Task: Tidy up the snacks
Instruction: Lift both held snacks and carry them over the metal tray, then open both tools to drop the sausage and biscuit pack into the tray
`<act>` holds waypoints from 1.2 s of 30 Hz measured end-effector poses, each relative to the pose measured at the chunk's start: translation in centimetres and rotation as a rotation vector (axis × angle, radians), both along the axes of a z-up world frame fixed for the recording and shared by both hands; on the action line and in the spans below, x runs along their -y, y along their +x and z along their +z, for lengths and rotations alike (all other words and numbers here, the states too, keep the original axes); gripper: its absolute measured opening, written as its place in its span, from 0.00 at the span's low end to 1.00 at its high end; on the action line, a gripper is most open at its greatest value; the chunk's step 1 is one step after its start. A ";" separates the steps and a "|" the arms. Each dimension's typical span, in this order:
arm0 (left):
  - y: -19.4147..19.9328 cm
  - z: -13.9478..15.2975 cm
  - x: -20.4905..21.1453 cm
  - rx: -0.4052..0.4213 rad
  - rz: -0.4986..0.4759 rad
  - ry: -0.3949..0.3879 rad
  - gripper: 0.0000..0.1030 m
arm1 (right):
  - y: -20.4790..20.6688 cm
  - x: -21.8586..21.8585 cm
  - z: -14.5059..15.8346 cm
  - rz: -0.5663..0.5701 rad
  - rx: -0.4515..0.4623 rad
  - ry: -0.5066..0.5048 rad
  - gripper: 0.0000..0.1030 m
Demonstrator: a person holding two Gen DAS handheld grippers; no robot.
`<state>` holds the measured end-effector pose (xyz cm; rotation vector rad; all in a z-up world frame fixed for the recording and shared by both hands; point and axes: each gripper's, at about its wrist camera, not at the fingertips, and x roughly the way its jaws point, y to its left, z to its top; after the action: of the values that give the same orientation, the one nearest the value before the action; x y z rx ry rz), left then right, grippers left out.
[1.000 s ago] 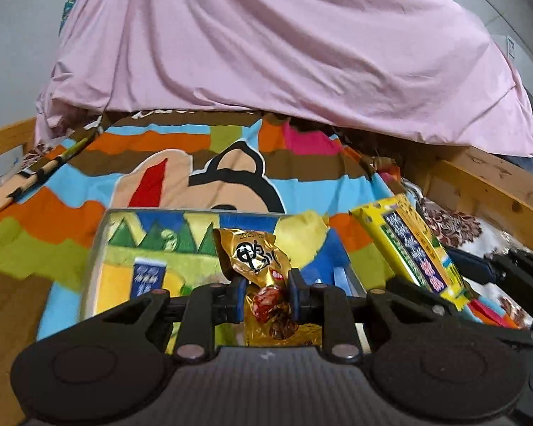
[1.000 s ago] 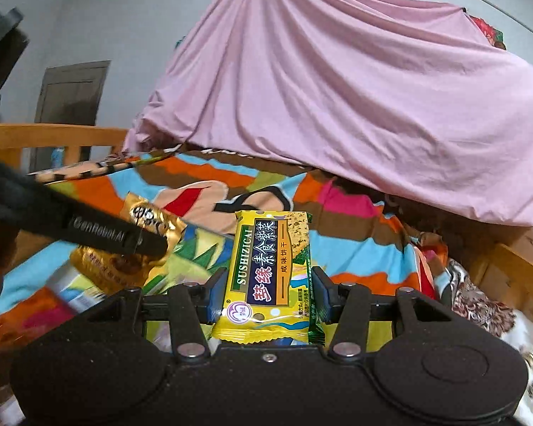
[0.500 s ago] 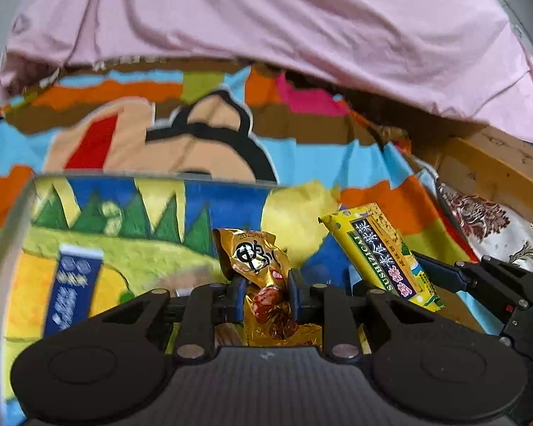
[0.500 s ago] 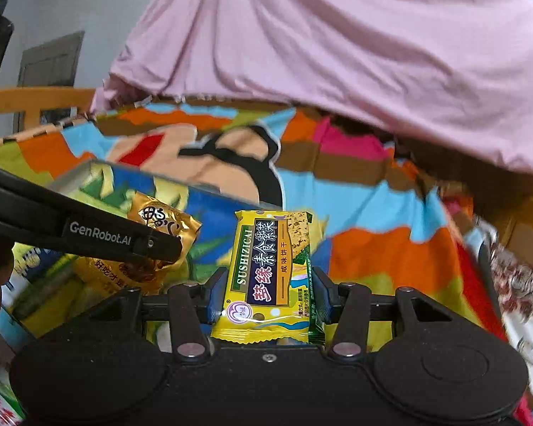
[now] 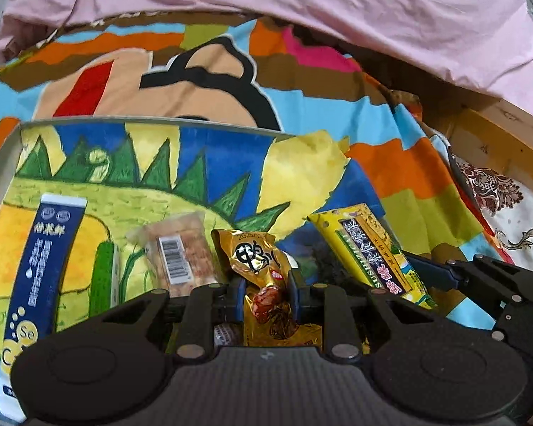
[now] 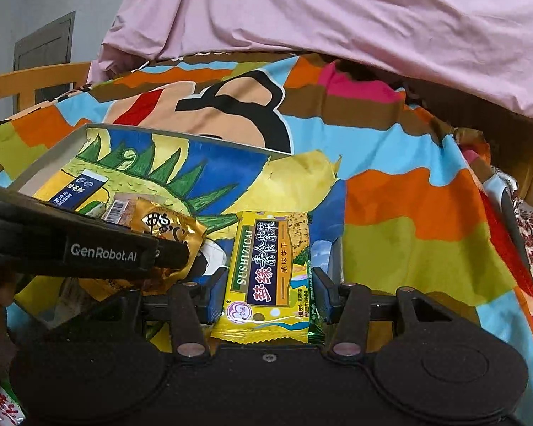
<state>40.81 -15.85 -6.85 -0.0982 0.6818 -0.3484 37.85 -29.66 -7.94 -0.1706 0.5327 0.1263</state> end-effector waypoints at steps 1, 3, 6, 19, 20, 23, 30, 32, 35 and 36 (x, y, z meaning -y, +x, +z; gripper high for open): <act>0.0 0.0 -0.1 -0.002 0.005 -0.003 0.26 | -0.1 0.0 0.1 0.005 0.004 0.004 0.53; 0.0 0.2 -0.3 -0.004 0.014 -0.004 0.33 | -0.3 0.0 0.4 0.008 0.008 -0.001 0.58; -0.4 0.8 -0.8 0.004 0.028 -0.023 0.51 | -0.9 0.4 1.2 0.008 0.020 0.003 0.64; -7.5 8.7 -2.7 0.169 0.138 -0.031 0.91 | -7.8 2.2 8.6 -0.008 0.143 0.081 0.86; -8.3 9.4 -2.9 0.185 0.148 -0.027 0.94 | -8.4 2.2 9.1 -0.005 0.150 0.086 0.86; -10.7 11.4 -3.5 0.235 0.178 -0.021 0.99 | -10.4 1.5 10.4 0.014 0.171 0.087 0.90; -16.1 14.5 -5.5 0.284 0.220 -0.033 0.99 | -15.2 -0.2 13.2 0.039 0.218 0.079 0.97; -17.5 14.9 -6.1 0.297 0.232 -0.034 0.99 | -16.8 -0.7 13.9 0.041 0.230 0.081 0.99; -19.9 15.2 -7.0 0.317 0.251 -0.035 0.99 | -19.2 -1.5 14.7 0.043 0.235 0.073 0.99; -20.8 15.3 -7.4 0.321 0.259 -0.035 0.99 | -20.0 -1.9 14.8 0.042 0.240 0.065 0.99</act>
<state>20.04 -8.48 8.41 -0.1581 0.3397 -0.1217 17.89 -27.81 6.87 -0.1310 0.2852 0.1619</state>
